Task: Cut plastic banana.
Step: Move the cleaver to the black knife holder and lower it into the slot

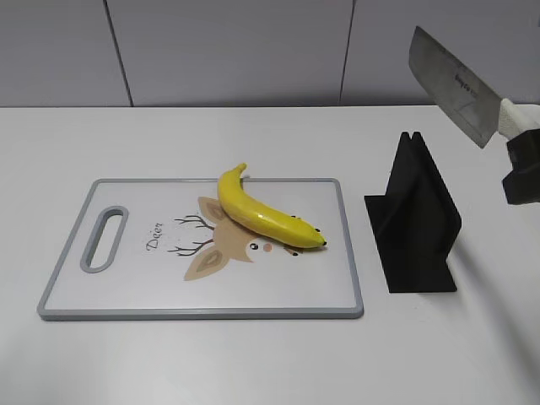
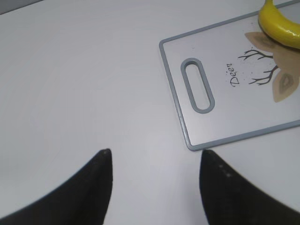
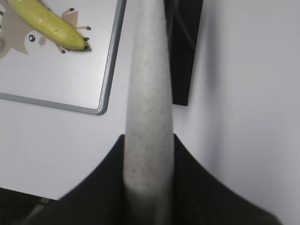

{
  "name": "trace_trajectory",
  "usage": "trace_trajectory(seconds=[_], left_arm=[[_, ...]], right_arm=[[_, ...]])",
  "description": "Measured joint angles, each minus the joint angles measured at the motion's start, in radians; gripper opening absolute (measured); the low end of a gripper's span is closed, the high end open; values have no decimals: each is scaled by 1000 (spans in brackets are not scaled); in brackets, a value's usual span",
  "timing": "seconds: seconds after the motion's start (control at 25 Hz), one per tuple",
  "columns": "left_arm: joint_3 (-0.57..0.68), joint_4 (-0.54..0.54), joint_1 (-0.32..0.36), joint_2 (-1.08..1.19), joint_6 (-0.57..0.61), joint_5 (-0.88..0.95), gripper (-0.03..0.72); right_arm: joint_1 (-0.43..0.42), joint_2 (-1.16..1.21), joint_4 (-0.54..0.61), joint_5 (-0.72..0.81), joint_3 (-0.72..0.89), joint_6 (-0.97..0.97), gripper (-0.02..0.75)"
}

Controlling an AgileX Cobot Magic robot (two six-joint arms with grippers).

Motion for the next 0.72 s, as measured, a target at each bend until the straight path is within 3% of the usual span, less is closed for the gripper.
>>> trace_trajectory(seconds=[0.4,0.72], left_arm=[[332,-43,0,-510,-27,-42,574],[430,-47,0,-778,-28,-54,574]], right_arm=[[0,119,-2,-43,8,48,181],[0,183,-44,-77,8,96,181]])
